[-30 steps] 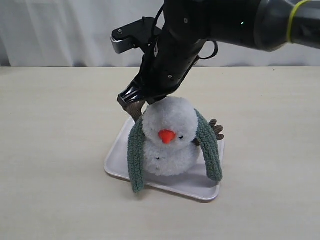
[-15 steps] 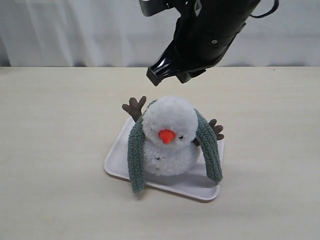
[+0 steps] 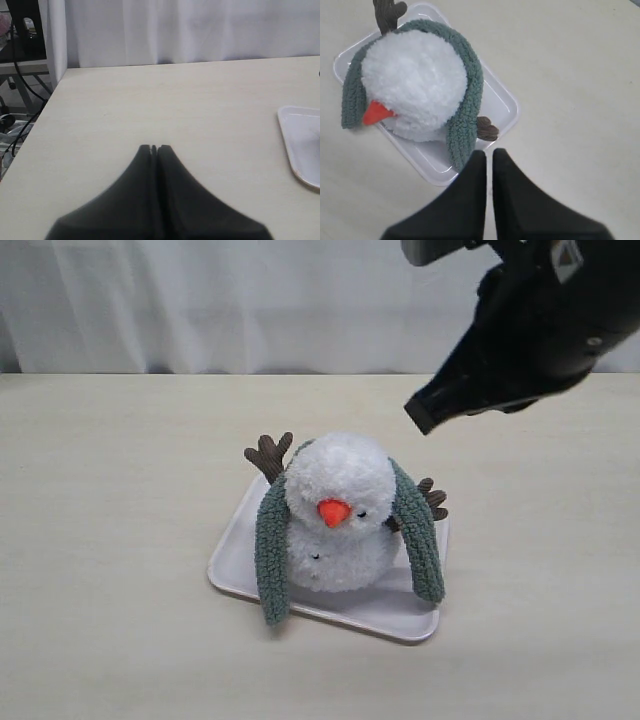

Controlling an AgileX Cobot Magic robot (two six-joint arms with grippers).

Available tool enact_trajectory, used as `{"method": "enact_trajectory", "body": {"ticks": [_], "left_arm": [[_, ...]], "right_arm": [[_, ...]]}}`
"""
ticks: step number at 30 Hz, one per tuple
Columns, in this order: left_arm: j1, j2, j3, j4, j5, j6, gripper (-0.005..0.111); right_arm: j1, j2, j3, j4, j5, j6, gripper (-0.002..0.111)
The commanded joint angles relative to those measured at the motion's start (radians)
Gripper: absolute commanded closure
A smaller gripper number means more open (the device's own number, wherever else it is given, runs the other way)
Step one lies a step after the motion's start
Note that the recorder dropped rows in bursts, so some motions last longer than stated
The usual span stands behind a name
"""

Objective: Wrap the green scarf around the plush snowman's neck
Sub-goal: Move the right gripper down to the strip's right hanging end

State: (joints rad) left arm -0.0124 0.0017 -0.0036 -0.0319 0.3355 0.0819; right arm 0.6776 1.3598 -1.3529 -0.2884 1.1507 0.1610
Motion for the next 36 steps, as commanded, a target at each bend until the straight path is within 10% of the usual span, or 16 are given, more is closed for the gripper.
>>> {"method": "enact_trajectory", "body": {"ticks": [1,11,21,36], "left_arm": [[0.005,-0.002,0.004,-0.005,-0.012,-0.005,0.107],[0.005,-0.002,0.004,-0.005,-0.012,-0.005,0.107],[0.005,-0.002,0.004,-0.007,-0.012,-0.005,0.107],[0.005,-0.002,0.004,-0.007,-0.012,-0.005,0.107]], "right_arm": [[-0.003,-0.114,0.148,-0.012,-0.073,0.061,0.099],[-0.075,-0.228,0.488,0.118,-0.255,0.063,0.049],[-0.075,-0.139,0.757,0.236,-0.763,0.000,0.047],[-0.133,0.099,0.725,0.139,-0.987,0.000,0.047]]}}
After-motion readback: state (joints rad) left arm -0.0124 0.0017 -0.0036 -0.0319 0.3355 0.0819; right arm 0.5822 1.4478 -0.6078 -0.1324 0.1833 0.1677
